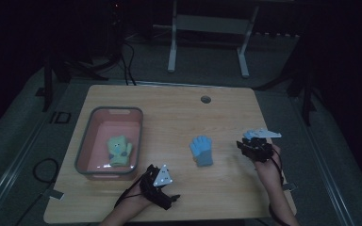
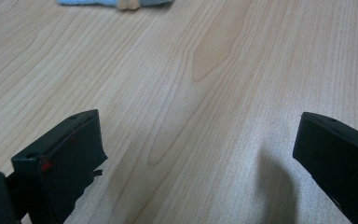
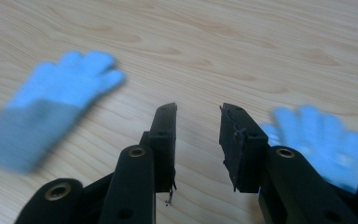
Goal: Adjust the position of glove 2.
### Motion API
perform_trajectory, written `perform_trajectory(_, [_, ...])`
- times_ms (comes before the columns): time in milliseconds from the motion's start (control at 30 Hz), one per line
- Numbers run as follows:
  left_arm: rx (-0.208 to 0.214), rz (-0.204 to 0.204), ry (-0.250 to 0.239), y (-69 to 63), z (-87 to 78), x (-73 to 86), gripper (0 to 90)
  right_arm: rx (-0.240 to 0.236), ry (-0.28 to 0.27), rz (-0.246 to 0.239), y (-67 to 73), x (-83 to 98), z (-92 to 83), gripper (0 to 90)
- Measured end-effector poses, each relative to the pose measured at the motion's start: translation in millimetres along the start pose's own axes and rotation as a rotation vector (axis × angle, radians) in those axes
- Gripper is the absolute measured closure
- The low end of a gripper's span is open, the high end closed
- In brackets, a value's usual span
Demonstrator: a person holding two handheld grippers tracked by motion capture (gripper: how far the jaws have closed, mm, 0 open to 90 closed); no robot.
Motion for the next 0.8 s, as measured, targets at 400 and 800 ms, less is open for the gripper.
perform_trajectory(400, [0.004, -0.009, -0.008, 0.6, 0.2, 0.1, 2.0, 0.023, 0.037, 0.034, -74.4, 15.8, -6.8, 61.7])
perform_trajectory(800, [0.008, -0.016, -0.006, 1.5, 0.3, 0.5, 2.0, 0.0, 0.078, 0.059, -87.7, 34.0, 21.0, 65.7])
Point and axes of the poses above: each handheld gripper's, and its own axes: z roughly forward along the jaws, x roughly out of its underside, y roughly to its left, the point moved 5 cm from there along z, roughly forward along the jaws, and after that the axes turned 7 degrees about z, right-handed, at the moved point
